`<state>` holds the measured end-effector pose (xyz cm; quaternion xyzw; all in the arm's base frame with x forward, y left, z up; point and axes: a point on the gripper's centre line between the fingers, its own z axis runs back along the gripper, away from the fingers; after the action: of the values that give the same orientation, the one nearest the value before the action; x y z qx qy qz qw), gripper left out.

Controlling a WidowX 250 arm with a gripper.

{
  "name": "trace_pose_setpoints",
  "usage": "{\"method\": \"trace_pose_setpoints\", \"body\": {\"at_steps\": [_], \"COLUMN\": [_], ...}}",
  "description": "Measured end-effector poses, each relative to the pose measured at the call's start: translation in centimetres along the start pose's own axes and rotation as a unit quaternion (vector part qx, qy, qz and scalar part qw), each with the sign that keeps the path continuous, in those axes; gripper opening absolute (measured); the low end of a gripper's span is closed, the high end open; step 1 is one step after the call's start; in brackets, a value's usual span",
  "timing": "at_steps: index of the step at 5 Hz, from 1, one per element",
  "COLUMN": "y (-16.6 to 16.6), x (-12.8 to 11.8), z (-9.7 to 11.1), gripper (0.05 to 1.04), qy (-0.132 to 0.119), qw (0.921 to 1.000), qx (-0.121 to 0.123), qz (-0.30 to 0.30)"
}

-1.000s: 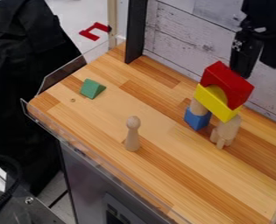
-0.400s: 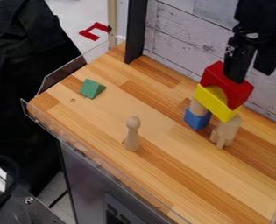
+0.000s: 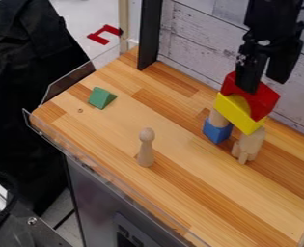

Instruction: Move the red arch to the left side of the table

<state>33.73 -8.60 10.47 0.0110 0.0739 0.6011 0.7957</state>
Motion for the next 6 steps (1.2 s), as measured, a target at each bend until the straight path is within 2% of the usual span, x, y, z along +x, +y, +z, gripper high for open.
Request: {"method": "trace_pose_setpoints", "body": {"at_steps": [1,2,4,5,6], "y": [0.0,-0.2,-0.1,0.4,1.4], "x": [0.1,0.1,0.2,2.1,4.5], "z": [-0.2,-0.5,-0.5,0.6,3.4], "gripper": [0.699,0.548,0.548,0.548,0.548], "qy": [0.004,0.011,0.019,0.017,0.024], "qw": [1.0,0.9999,0.9997,0.9998,0.9982], "qx": [0.003,0.005,0.007,-0.001,-0.041], "qz": [-0.001,-0.005,-0.015,0.008,0.037]}}
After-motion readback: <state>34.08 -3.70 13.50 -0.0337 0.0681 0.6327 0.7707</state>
